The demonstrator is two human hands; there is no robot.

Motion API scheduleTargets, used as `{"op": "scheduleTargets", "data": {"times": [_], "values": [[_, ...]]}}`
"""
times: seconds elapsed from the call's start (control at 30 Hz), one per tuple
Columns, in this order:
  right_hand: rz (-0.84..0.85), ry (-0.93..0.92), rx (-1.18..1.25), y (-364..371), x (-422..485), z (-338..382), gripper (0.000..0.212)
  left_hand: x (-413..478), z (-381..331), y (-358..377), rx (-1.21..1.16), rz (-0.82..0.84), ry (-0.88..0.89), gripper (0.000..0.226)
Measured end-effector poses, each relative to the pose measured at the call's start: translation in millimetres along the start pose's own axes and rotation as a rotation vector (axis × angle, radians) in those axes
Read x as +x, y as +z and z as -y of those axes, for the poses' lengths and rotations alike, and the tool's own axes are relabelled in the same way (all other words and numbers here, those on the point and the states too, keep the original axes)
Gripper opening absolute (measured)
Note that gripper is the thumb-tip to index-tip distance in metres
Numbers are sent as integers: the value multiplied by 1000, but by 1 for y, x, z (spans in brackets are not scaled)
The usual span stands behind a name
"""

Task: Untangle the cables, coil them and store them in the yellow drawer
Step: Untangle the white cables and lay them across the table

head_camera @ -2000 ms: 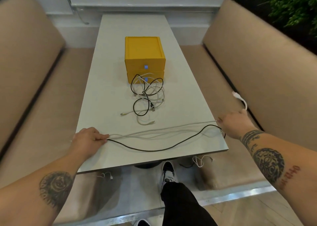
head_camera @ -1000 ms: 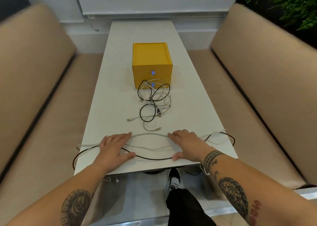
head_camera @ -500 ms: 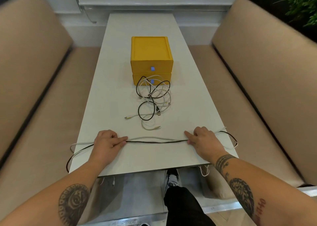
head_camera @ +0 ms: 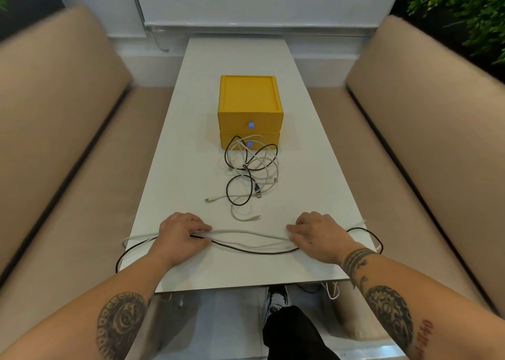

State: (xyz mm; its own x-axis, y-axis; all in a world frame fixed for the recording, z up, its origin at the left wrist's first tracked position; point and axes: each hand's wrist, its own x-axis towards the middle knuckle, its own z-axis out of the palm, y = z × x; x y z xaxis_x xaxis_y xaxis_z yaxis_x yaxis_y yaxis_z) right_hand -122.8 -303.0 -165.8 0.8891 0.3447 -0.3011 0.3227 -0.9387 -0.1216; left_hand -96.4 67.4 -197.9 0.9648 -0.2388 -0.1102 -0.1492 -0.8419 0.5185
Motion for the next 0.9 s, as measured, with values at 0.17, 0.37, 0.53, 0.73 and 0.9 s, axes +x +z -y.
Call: {"op": "scheduleTargets", "data": {"times": [0.17, 0.37, 0.53, 0.73, 0.9], "values": [[-322, 101, 227, -14, 35, 24, 31, 6, -11, -5, -51, 9, -1, 27], [-514, 228, 637, -56, 92, 49, 40, 43, -50, -15, -262, -135, -46, 13], [-420, 284, 663, -77, 135, 55, 58, 87, -90, -25, -393, -110, -103, 27], [-374, 258, 740, -90, 158, 52, 25, 125, -112, -19, -329, 168, -142, 52], [-508, 213, 940, -146, 160, 49, 28, 133, -110, -22, -357, 84, -161, 32]]}}
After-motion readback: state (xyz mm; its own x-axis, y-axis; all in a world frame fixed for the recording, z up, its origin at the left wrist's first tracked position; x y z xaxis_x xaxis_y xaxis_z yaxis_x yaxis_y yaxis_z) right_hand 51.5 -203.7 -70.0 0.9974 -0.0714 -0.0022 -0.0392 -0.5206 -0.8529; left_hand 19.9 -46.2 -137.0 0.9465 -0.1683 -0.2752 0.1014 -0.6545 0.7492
